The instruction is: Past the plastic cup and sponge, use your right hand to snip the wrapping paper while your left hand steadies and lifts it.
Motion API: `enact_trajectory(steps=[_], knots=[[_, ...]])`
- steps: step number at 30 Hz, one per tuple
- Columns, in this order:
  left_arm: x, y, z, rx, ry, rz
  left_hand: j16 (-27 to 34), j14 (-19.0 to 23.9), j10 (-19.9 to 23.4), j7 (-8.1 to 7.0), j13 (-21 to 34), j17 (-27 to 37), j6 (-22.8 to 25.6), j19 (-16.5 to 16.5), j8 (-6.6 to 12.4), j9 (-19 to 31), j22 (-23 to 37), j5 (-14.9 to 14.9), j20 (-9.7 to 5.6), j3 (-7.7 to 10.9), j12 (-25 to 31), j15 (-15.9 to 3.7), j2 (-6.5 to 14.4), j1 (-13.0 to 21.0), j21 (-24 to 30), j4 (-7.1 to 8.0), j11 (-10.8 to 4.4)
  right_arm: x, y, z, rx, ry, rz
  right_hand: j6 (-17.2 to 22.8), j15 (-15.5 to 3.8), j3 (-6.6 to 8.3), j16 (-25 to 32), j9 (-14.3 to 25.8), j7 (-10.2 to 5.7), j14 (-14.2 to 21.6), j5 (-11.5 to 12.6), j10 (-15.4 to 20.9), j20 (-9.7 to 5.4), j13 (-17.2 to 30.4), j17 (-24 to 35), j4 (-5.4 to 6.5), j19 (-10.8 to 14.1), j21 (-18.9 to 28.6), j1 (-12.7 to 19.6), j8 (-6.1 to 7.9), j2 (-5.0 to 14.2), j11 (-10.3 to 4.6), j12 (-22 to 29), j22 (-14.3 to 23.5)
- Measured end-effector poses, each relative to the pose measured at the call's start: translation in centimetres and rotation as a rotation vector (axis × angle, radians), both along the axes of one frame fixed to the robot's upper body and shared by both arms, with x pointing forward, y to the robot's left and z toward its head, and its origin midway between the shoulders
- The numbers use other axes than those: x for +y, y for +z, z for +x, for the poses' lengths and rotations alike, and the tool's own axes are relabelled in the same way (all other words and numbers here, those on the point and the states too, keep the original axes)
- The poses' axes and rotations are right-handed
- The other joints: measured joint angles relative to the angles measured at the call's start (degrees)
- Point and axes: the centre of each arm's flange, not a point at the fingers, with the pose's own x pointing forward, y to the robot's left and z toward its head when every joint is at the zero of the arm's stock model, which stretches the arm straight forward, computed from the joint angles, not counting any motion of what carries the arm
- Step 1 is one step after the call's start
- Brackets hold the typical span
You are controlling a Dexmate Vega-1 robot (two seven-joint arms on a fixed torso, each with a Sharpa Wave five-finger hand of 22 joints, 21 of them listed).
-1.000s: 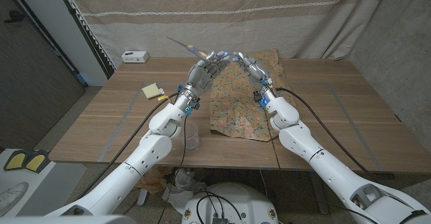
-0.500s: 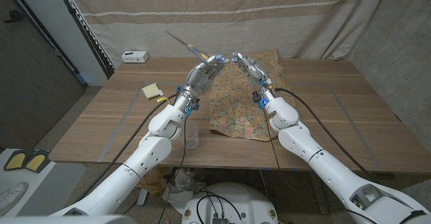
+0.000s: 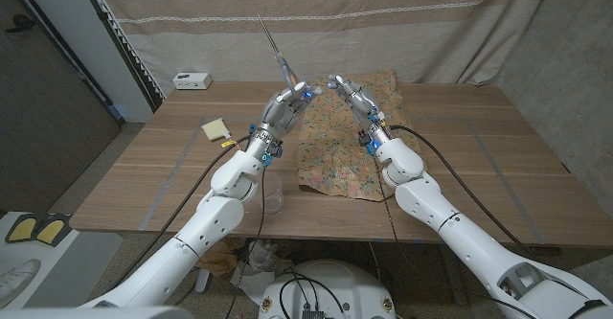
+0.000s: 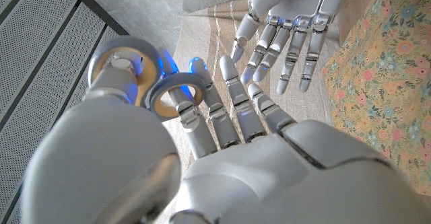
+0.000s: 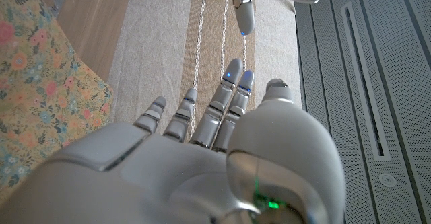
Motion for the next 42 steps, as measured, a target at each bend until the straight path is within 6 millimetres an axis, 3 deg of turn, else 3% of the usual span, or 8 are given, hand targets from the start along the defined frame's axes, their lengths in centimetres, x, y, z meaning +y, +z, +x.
enact_trajectory(steps=[6, 17, 23, 26, 35, 38, 42], knots=[[0.03, 0.03, 0.01, 0.005, 0.007, -0.010, 1.81, 0.71, 0.73, 0.24, 0.59, 2.33, 0.56, 0.02, 0.00, -0.55, 0.27, -0.22, -0.02, -0.68, 1.09, -0.09, -0.07, 0.67, 0.00, 0.21, 0.70, 0.03, 0.02, -0.03, 0.000, 0.000, -0.002, 0.32, 0.00, 0.16, 0.00, 0.00, -0.32, 0.00, 0.00, 0.20, 0.00, 0.00, 0.00, -0.15, 0.00, 0.00, 0.05, 0.00, -0.05, -0.20, 0.00, 0.00], [-0.19, 0.06, 0.21, 0.014, 0.009, -0.012, 1.55, 0.27, 0.46, -0.16, -0.55, 3.20, 0.10, 0.31, -0.72, -0.86, 0.52, -0.38, -0.32, -1.48, 0.60, -0.07, -0.03, 1.24, 0.00, 1.00, 0.34, 0.01, 0.16, -0.04, -0.003, -0.003, -0.007, 0.31, 0.00, -0.08, 0.00, 0.00, -0.31, 0.00, 0.00, 0.20, 0.00, 0.00, 0.00, -0.39, 0.00, 0.00, 0.05, 0.00, -0.05, -0.20, 0.00, 0.00], [-0.26, -0.01, 0.38, 0.020, 0.014, -0.009, 0.55, -0.47, 0.47, 0.34, -1.15, 3.19, -0.83, 0.31, -1.38, -1.12, 0.52, -0.38, -0.32, -2.45, 0.57, 0.04, 0.01, -1.16, -0.01, 1.82, 0.34, 0.01, 0.26, -0.10, -0.005, -0.004, -0.009, 0.31, 0.00, -0.08, 0.00, 0.00, -0.31, 0.00, 0.00, 0.20, 0.00, -0.01, -0.18, -0.39, 0.00, 0.00, 0.05, 0.00, -0.05, -0.20, 0.00, 0.00], [-0.23, -0.08, 0.45, 0.022, 0.019, -0.007, -0.09, -0.65, 1.84, 0.53, -1.56, 3.09, -1.02, 0.43, -1.40, -1.03, 0.52, -0.38, -0.15, -3.74, 0.20, 0.22, -0.68, -3.65, -0.01, 1.86, -1.24, 0.01, 0.27, -0.11, -0.005, -0.005, -0.010, 0.31, 0.00, -0.09, 0.00, 0.00, -0.31, 0.00, 0.00, 0.20, 0.00, 0.00, -0.28, -0.39, 0.00, 0.00, 0.05, 0.00, -0.05, -0.20, 0.00, 0.00], [0.08, -0.41, 0.68, 0.030, 0.055, 0.004, -0.99, -0.65, 2.23, 1.82, -1.83, 3.04, -1.40, 0.28, -1.69, -0.42, 0.52, 0.10, 0.53, -6.78, 0.16, 0.22, -1.97, -6.68, -0.02, 1.24, -1.83, 0.10, 0.35, -0.21, -0.008, -0.006, -0.012, 0.62, 0.00, -0.07, 0.00, 0.01, -0.62, 0.00, 0.00, 0.54, 0.00, -0.01, -0.28, -0.40, 0.00, 0.00, 0.05, 0.00, -0.05, -0.50, -0.12, 0.00], [0.22, -0.54, 0.79, 0.033, 0.063, 0.007, -1.11, -0.77, 2.23, 1.80, -2.08, 3.04, -1.44, 0.40, -1.96, -0.21, 0.37, 0.13, 0.85, -7.85, 0.12, 0.09, -1.81, -7.47, -0.02, 1.04, -1.83, 0.12, 0.35, -0.22, -0.008, -0.007, -0.013, 0.62, 0.00, 0.16, 0.00, 0.01, -0.62, 0.00, 0.00, 0.73, 0.00, -0.01, -0.28, -0.63, 0.00, 0.00, 0.05, 0.00, -0.05, -0.31, -0.21, 0.00], [0.36, -0.73, 0.96, 0.036, 0.071, 0.013, -2.15, -1.55, 1.49, 0.72, -2.61, 3.04, -3.98, 0.09, -3.76, -0.55, 0.36, 0.65, 1.34, -10.29, -0.46, 0.14, -1.65, -8.81, -0.26, 0.76, -2.55, 0.20, 0.39, -0.22, -0.009, -0.007, -0.013, 0.62, 0.00, 0.15, 0.21, 0.01, -0.62, 0.00, 0.00, 0.73, 0.00, -0.01, -0.28, -0.62, 0.00, 0.00, 0.05, 0.00, -0.05, -0.31, -0.21, 0.00]])
